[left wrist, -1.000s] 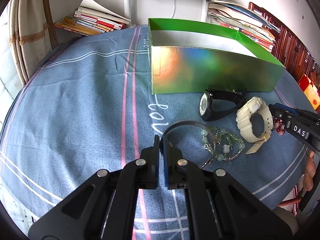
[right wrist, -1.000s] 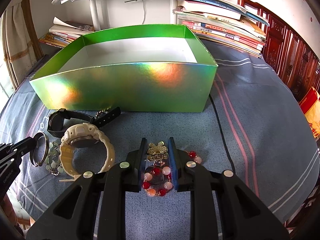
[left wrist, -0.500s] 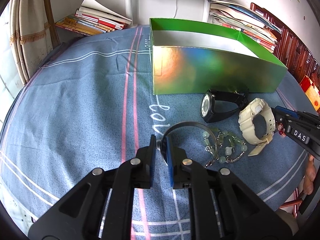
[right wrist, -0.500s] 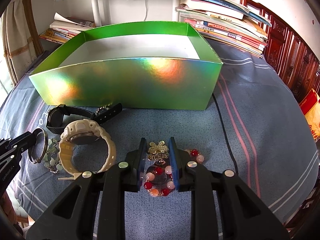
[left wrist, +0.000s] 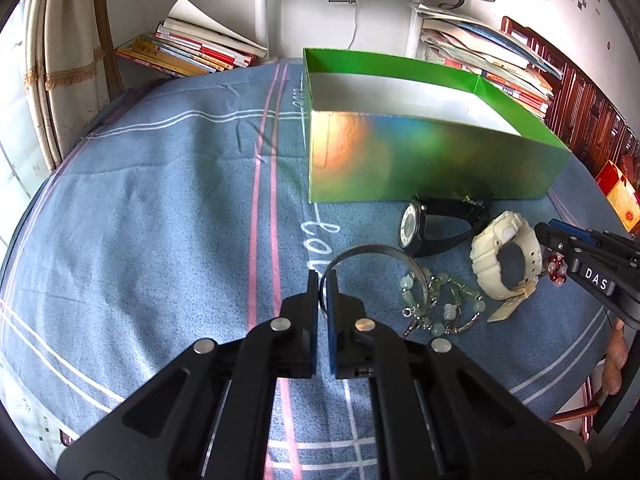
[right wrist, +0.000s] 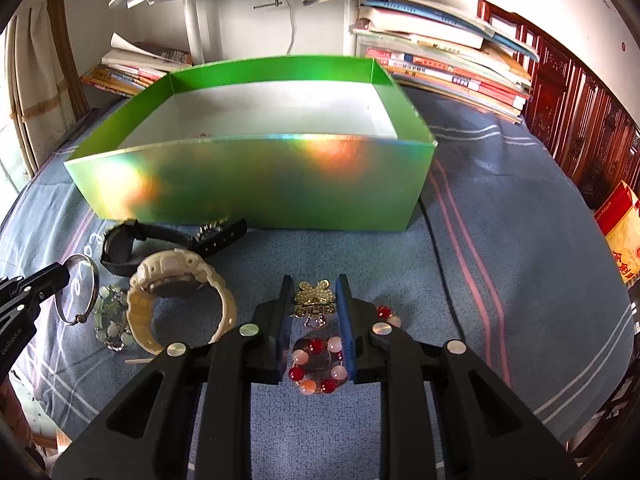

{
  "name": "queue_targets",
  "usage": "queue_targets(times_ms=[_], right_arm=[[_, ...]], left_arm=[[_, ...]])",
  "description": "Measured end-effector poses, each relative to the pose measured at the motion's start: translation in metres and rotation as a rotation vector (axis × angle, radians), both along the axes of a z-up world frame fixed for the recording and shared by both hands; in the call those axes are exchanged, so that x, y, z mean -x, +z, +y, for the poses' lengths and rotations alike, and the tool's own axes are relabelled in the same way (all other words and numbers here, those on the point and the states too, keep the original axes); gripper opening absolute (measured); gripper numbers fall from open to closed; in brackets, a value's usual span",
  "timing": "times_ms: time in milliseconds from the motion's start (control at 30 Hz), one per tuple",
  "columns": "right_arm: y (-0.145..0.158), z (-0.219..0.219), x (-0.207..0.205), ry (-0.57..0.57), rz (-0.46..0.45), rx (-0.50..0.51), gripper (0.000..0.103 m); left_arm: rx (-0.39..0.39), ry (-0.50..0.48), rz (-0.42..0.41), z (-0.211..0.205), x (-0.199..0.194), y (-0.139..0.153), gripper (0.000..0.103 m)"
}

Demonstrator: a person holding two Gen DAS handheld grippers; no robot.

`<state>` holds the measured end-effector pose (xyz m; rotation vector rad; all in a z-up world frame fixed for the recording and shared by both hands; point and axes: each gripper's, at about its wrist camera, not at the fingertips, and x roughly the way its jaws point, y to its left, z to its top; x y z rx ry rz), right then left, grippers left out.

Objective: Organize jewelry
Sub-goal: 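Lift the bangle and charm over the green box and open both tools inside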

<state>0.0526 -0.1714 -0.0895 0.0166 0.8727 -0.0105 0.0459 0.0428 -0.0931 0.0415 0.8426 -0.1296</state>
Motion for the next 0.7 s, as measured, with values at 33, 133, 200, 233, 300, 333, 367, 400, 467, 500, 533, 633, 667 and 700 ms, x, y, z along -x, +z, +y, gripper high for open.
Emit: queue_targets(times_ms=[33,133,200,233,300,333,367,400,467,500,533,633,667,700], right_arm=[[0.0009,-0.0001,0.0002,0.0,-0.003,0.003,0.021],[-0.0001,0.0002,0.0,0.003,0.003,0.001,0.021],[0.0003,-0.0001,0.0003,0.004,0.005,-0.004,0.021],[0.0011,-0.0001,0.0009,0.004,0.002,-0.005,0.021],[0.0023,-0.0004,0.0007,0.004,-0.002,-0.004,0.021],[0.002,-0.0005,0.0006,0.002,0.0,-0.004,0.021],[0.0009,-0.0003,0.0006,0.002,0.003,-0.005,0.021],[-0.0006,0.0001,0.0003,0.003,0.008,-0.005,0.021],[-0.003,0.0008,-0.0004,0.007,0.014,-0.006,0.021],[-0.0037,0.0013,-0.0007,0.008,0.016,-0.006,0.021],[-0.0042,0.0019,-0.0009,0.01,0.017,-0.005,0.021],[-0.004,0.0026,-0.0004,0.013,0.015,-0.007,0.021],[-0.0037,0.0028,-0.0002,0.013,0.013,-0.006,0.021],[-0.0035,0.0027,0.0002,0.013,0.012,-0.006,0.021]], left_arm=[[-0.002,-0.002,-0.002,-0.0011,0.0004,0.0012,0.004],[0.0,-0.011,0.001,-0.0032,0.0013,0.0015,0.004],[0.0,-0.013,-0.001,-0.0043,0.0019,0.0028,0.004],[0.001,-0.013,-0.005,-0.0044,0.0023,0.0041,0.004],[-0.001,-0.012,-0.009,-0.0042,0.0024,0.0054,0.004],[-0.001,-0.012,-0.007,-0.0041,0.0019,0.0051,0.004],[0.0,-0.012,-0.004,-0.0039,0.0014,0.0044,0.004],[0.0,-0.012,-0.002,-0.0039,0.0013,0.0037,0.004],[0.002,-0.012,0.0,-0.0036,0.0009,0.0031,0.004],[0.002,-0.013,-0.001,-0.0036,0.001,0.0032,0.004],[0.001,-0.013,-0.001,-0.0037,0.001,0.0032,0.004],[0.001,-0.013,0.001,-0.0035,0.0009,0.0027,0.004],[0.002,-0.012,0.0,-0.0033,0.0011,0.0029,0.004],[0.002,-0.012,-0.001,-0.0031,0.0013,0.0031,0.004]])
